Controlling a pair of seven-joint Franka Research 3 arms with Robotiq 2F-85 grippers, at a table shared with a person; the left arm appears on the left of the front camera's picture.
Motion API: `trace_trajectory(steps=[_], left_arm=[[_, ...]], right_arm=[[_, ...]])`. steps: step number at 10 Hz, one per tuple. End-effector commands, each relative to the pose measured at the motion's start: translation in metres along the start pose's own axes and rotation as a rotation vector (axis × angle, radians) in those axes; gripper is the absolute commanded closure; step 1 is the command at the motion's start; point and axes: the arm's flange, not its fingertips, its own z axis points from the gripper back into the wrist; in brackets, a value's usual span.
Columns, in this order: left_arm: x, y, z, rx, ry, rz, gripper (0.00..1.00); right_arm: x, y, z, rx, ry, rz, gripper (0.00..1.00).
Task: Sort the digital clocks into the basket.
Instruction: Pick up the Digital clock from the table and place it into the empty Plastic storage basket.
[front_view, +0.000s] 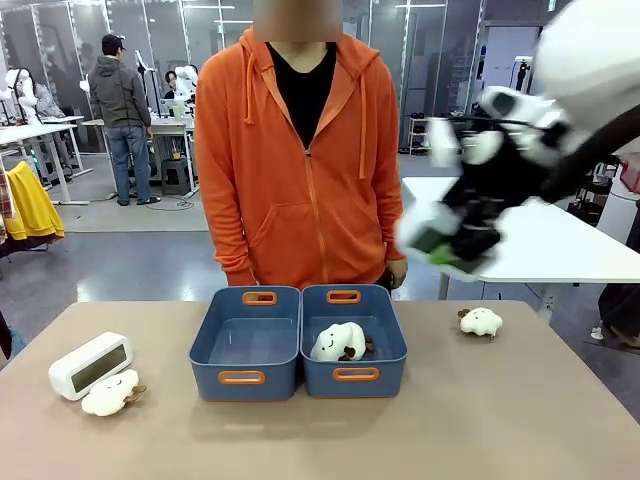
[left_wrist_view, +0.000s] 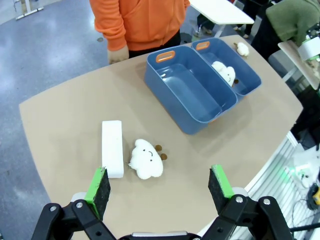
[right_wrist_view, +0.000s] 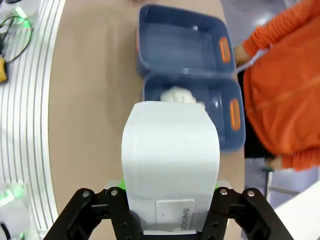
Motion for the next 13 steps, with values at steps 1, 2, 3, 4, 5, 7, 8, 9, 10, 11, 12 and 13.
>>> trace_trajectory(steps=[1,2,3,4,5,7,8,9,10,11,12,13], left_arm=[[0.0,0.001,0.0,-0.016,-0.006,-0.002,0.0],[0.0,0.001,0.0,-0.016,-0.006,-0.002,0.0],[0.0,0.001,0.0,-0.016,-0.006,-0.002,0.0],[0.0,0.001,0.0,-0.016,-0.006,-0.002,0.0],[0.0,0.001,0.0,-0.016,-0.006,-0.002,0.0],[0.0,0.001,0.0,-0.016,-0.006,-0.002,0.0],[0.0,0.001,0.0,-0.016,-0.006,-0.002,0.0],[0.0,0.001,0.0,-0.016,-0.006,-0.002,0.0],[0.0,0.001,0.0,-0.016,-0.006,-0.002,0.0],[0.0,0.001,0.0,-0.016,-0.006,-0.002,0.0],[0.0,0.001,0.0,-0.016,-0.006,-0.002,0.0],[0.0,0.001,0.0,-0.016,-0.006,-0.002,0.0]], right_arm=[[0.033,-0.012,-0.048,-0.03,0.01,-0.095,1.0],[0.066,-0.005,-0.084,-0.046,0.031,-0.085,1.0],[0.097,0.003,-0.115,-0.058,0.046,-0.069,1.0],[0.126,0.01,-0.143,-0.082,0.058,-0.025,1.0],[0.15,0.009,-0.169,-0.081,0.063,-0.004,1.0],[0.177,-0.003,-0.22,-0.044,0.071,0.076,1.0],[0.182,-0.007,-0.238,0.005,0.065,0.053,1.0],[0.185,-0.013,-0.258,0.042,0.066,0.035,1.0],[0.183,-0.017,-0.279,0.044,0.096,0.056,1.0],[0.18,-0.026,-0.296,0.069,0.099,0.048,1.0],[0.173,-0.033,-0.311,0.088,0.111,0.026,1.0],[0.169,-0.033,-0.322,0.114,0.125,0.021,1.0]])
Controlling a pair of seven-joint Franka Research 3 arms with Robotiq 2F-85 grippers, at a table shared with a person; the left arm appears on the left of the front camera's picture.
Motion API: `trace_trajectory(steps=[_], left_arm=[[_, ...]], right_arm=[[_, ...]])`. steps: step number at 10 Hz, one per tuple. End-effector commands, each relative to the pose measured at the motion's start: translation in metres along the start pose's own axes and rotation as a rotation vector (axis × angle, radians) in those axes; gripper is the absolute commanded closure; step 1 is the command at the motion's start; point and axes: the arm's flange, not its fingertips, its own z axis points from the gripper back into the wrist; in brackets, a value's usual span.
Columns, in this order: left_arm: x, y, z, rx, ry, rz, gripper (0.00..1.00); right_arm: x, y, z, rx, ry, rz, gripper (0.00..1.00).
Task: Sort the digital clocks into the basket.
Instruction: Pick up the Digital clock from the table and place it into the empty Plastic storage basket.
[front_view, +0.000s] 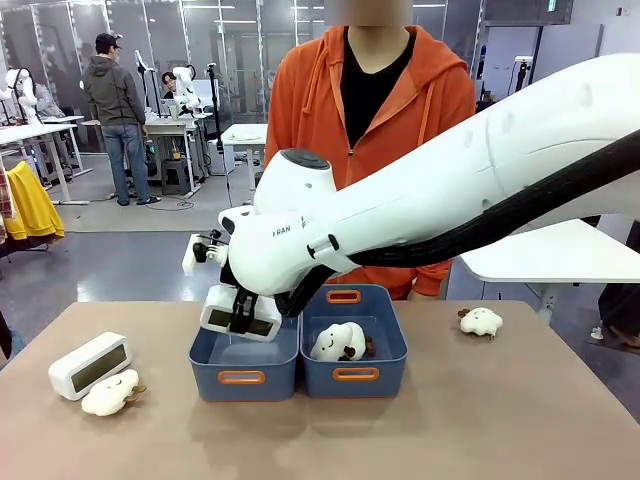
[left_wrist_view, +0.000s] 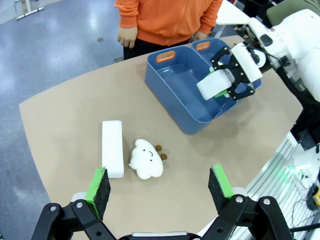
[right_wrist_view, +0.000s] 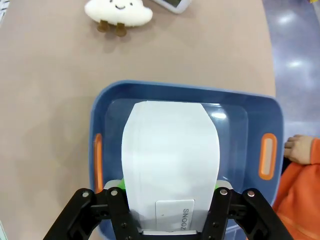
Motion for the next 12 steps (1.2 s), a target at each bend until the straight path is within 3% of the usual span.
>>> trace_trajectory(steps=[1,4,5,8,10,12], left_arm=[[0.0,0.0,0.0,-0.017,-0.006,-0.005,0.0],[0.0,0.0,0.0,-0.017,-0.006,-0.005,0.0],[0.0,0.0,0.0,-0.017,-0.006,-0.005,0.0],[0.0,0.0,0.0,-0.017,-0.006,-0.005,0.0],[0.0,0.0,0.0,-0.017,-0.006,-0.005,0.0],[0.0,0.0,0.0,-0.017,-0.006,-0.005,0.0]], right_arm=[[0.006,-0.005,-0.012,0.035,0.04,-0.033,1.0],[-0.018,-0.009,-0.035,0.07,0.076,-0.074,1.0],[-0.021,-0.007,-0.037,0.076,0.084,-0.079,0.38],[-0.026,-0.004,-0.033,0.078,0.081,-0.09,0.01],[-0.029,0.001,-0.02,0.085,0.057,-0.097,0.0],[-0.026,-0.01,-0.038,0.08,0.064,-0.065,0.0]])
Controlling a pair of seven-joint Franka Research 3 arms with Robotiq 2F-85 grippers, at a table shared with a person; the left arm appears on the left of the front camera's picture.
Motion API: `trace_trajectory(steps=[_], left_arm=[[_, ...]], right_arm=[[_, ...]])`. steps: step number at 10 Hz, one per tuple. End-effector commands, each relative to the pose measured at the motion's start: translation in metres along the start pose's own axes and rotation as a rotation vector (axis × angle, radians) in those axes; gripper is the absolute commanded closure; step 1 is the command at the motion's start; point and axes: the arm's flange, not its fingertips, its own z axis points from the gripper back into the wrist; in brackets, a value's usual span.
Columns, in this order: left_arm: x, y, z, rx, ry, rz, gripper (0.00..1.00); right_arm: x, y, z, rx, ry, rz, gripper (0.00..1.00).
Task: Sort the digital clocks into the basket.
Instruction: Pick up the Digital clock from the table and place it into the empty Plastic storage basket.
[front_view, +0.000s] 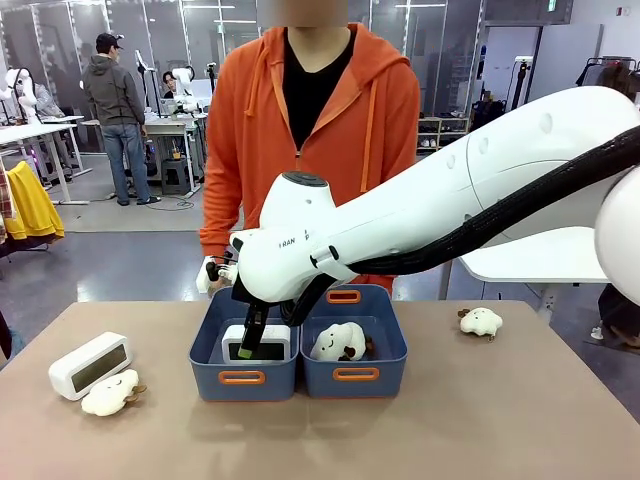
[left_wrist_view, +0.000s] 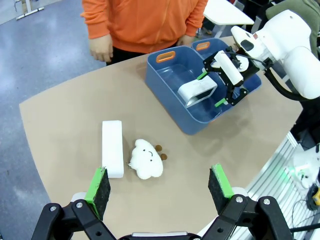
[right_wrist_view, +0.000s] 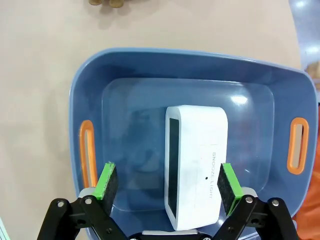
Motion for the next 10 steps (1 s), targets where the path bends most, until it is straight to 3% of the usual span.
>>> trace_trajectory(steps=[1,9,10], left_arm=[[0.0003,0.0004,0.0001,-0.016,-0.005,-0.005,0.0],[0.0003,0.0004,0.0001,-0.016,-0.005,-0.005,0.0],[0.0003,0.0004,0.0001,-0.016,-0.005,-0.005,0.0]], right_arm=[[-0.0014,0.0001,-0.0035,0.0,0.007,0.001,0.0],[-0.0014,0.0001,-0.0035,0.0,0.007,0.001,0.0],[-0.002,-0.0002,-0.0047,0.005,0.004,-0.001,0.04]])
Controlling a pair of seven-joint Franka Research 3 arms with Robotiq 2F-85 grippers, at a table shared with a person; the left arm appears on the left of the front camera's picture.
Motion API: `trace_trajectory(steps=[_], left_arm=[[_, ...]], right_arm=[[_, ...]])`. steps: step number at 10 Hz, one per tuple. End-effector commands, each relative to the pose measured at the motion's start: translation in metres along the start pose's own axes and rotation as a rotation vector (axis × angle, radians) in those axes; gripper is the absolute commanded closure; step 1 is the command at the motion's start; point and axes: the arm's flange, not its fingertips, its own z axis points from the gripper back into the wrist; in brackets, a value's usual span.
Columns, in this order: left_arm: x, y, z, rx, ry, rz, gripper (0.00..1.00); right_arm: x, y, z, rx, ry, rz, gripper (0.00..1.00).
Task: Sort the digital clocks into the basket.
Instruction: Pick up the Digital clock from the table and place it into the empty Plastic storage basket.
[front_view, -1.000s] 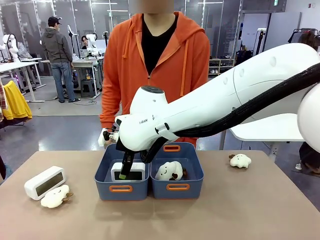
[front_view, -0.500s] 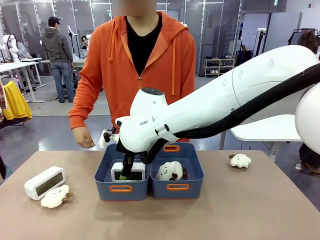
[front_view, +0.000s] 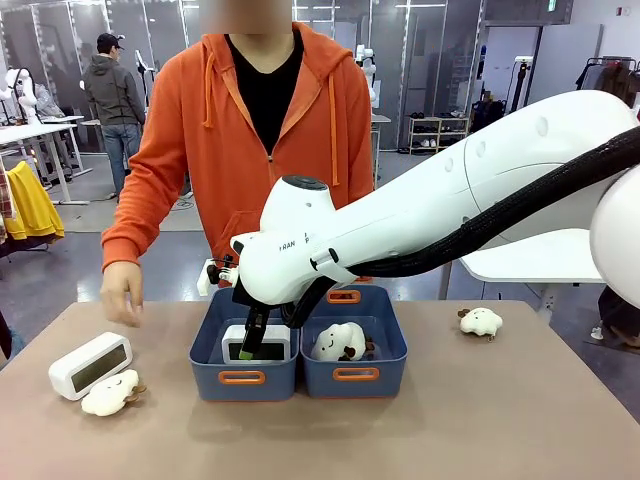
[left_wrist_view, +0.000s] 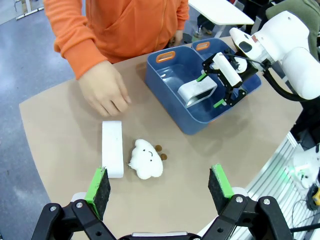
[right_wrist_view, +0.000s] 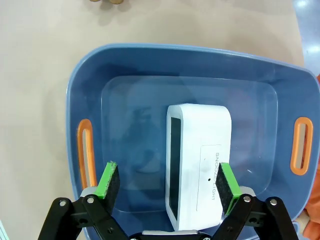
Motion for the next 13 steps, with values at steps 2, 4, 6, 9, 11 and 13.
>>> trace_trajectory(steps=[2,4,6,9,11,13], left_arm=[[0.0,0.0,0.0,-0.016,-0.005,-0.006,0.0],[0.0,0.0,0.0,-0.016,-0.005,-0.006,0.0],[0.0,0.0,0.0,-0.016,-0.005,-0.006,0.0],[0.0,0.0,0.0,-0.016,-0.005,-0.006,0.0],[0.0,0.0,0.0,-0.016,-0.005,-0.006,0.0],[0.0,0.0,0.0,-0.016,-0.005,-0.006,0.0]], right_arm=[[-0.041,0.011,0.067,0.06,-0.114,-0.05,0.0],[-0.09,0.02,0.122,0.086,-0.141,-0.093,0.0],[-0.149,0.024,0.163,0.116,-0.204,-0.183,0.0],[-0.263,0.045,0.221,0.141,-0.355,-0.407,0.0],[-0.339,0.081,0.257,0.072,-0.416,-0.551,0.0],[-0.41,0.123,0.29,-0.01,-0.446,-0.72,0.0]])
